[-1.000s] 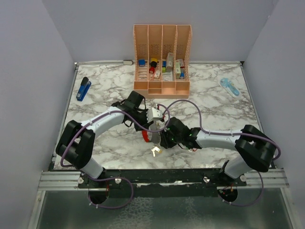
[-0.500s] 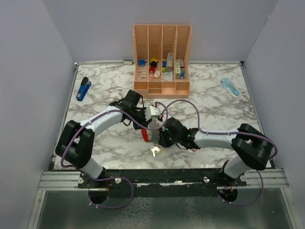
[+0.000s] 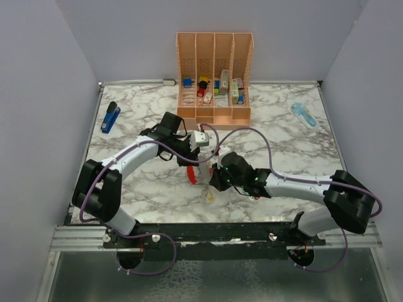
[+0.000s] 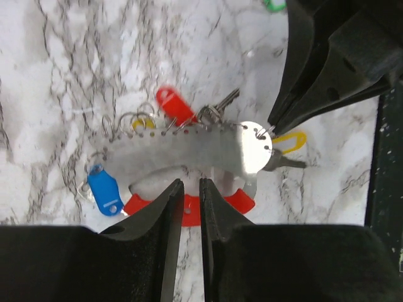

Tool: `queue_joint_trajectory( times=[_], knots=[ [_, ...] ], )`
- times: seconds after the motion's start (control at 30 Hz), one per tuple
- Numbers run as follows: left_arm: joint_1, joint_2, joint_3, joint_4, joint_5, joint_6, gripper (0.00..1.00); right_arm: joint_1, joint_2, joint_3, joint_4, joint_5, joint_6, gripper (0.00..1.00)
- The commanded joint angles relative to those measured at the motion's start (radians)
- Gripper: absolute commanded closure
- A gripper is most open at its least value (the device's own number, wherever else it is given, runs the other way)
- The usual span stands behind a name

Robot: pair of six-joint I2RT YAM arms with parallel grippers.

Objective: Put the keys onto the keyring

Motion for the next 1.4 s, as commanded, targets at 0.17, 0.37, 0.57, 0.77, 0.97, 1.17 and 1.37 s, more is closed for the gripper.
queue_joint_trajectory(
  times=[0.17, 0.37, 0.57, 0.77, 0.97, 1.17, 1.37],
  knots=[
    [-0.004, 0.022, 0.149, -0.108, 0.307, 0.016, 0.78, 0.007, -0.104, 0.080, -0.094, 0.017, -0.067, 0.99],
    [-0.007, 0.027, 0.197, -0.290, 0.341, 0.193, 0.77, 0.006, -0.155, 0.123, -0.133, -0.025, -0.110, 0.99],
    [-0.009, 0.033, 0.209, -0.376, 0.356, 0.316, 0.78, 0.007, -0.202, 0.160, -0.189, -0.062, -0.145, 0.99],
    [-0.018, 0.041, 0.231, -0.387, 0.390, 0.341, 0.78, 0.006, -0.194, 0.193, -0.219, -0.127, -0.157, 0.99],
    [-0.025, 0.039, 0.240, -0.405, 0.371, 0.365, 0.78, 0.007, -0.185, 0.202, -0.220, -0.156, -0.160, 0.99],
    [-0.046, 0.042, 0.246, -0.475, 0.369, 0.430, 0.80, 0.007, -0.178, 0.213, -0.222, -0.158, -0.162, 0.99],
    [-0.055, 0.044, 0.263, -0.557, 0.386, 0.500, 0.82, 0.007, -0.180, 0.217, -0.225, -0.153, -0.165, 0.99]
  ],
)
